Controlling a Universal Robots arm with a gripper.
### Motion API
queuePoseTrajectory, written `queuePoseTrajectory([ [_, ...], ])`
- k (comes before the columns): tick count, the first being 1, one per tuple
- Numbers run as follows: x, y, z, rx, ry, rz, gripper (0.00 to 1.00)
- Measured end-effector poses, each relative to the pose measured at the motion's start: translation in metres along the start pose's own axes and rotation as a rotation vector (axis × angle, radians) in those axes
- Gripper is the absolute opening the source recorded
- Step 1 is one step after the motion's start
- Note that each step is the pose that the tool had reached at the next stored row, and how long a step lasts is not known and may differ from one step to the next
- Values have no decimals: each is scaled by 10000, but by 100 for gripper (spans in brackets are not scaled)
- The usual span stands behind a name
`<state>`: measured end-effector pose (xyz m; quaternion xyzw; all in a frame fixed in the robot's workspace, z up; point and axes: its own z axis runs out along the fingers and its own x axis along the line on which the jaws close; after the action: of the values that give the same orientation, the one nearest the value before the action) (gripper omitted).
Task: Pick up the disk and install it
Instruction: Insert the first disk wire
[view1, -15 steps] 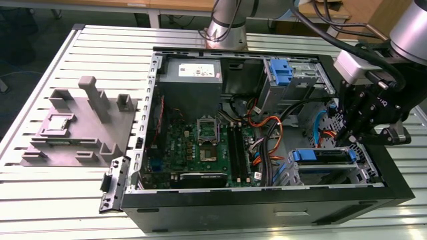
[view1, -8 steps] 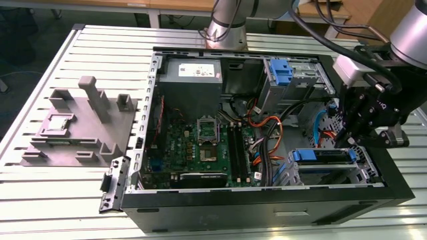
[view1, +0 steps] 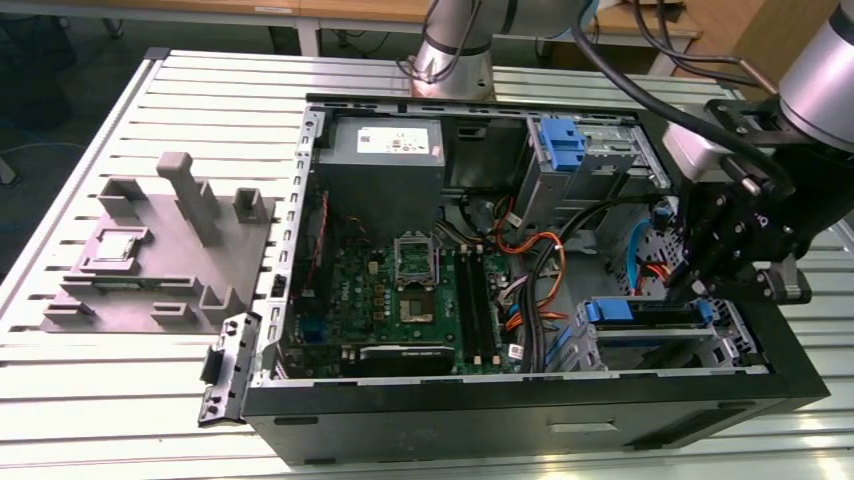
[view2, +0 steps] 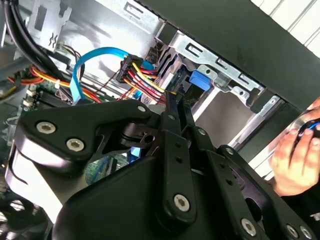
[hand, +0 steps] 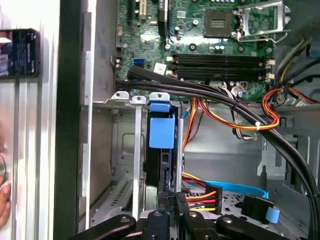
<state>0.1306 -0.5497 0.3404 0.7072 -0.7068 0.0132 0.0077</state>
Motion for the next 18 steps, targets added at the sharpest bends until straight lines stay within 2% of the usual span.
queuePoseTrajectory([
  [5,2,2,26,-17,-9,571,17],
  [13,23,13,55,-20,-93,582,17],
  [18,29,13,71,-20,-110,541,17],
])
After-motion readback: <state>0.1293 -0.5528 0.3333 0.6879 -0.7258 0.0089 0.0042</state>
